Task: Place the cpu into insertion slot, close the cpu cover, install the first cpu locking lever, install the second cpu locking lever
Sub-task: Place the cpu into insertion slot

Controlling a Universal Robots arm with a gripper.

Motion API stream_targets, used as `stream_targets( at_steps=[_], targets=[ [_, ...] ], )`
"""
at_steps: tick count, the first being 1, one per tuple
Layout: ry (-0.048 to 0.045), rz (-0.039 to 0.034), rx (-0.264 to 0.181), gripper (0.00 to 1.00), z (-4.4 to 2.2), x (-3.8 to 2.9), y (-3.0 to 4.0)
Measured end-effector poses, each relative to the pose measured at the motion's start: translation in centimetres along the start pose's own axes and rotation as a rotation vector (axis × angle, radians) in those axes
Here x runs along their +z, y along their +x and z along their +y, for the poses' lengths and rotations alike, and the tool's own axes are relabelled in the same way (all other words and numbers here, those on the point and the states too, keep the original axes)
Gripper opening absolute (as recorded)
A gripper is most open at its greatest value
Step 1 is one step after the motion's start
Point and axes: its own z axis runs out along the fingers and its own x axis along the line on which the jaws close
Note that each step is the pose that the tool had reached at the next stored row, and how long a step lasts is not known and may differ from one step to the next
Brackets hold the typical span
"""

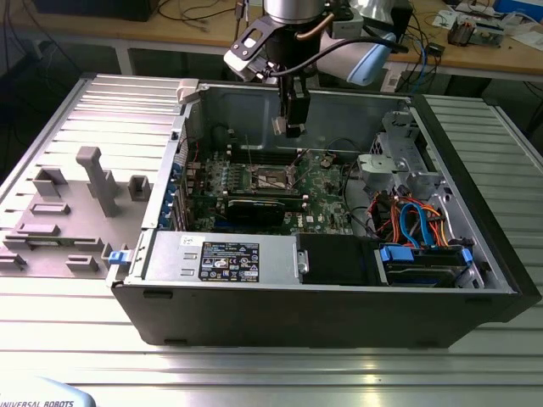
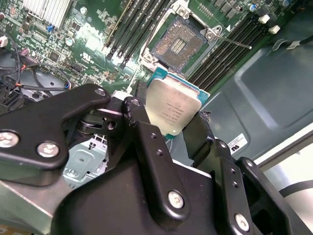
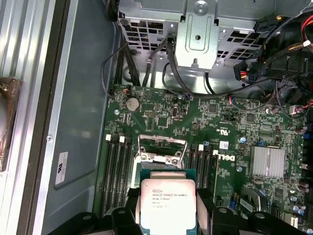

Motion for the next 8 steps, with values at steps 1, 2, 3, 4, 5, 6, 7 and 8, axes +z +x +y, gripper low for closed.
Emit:
stream_targets(
  at_steps=[1, 2, 3, 4, 5, 6, 7, 8],
  targets=[
    [0.0000, 0.0000, 0.000, 0.54, 0.00, 0.01, 0.00],
    [0.0000, 0.0000, 0.000, 0.54, 0.00, 0.01, 0.00],
    [0.0000, 0.0000, 0.000, 0.54, 0.00, 0.01, 0.00],
    [0.0000, 0.0000, 0.000, 0.54, 0.00, 0.01, 0.00],
    [0.0000, 0.0000, 0.000, 0.54, 0.00, 0.01, 0.00],
    [0.0000, 0.0000, 0.000, 0.54, 0.00, 0.01, 0.00],
    [0.0000, 0.0000, 0.000, 0.54, 0.00, 0.01, 0.00],
    [0.0000, 0.0000, 0.000, 0.54, 0.00, 0.01, 0.00]
  ],
)
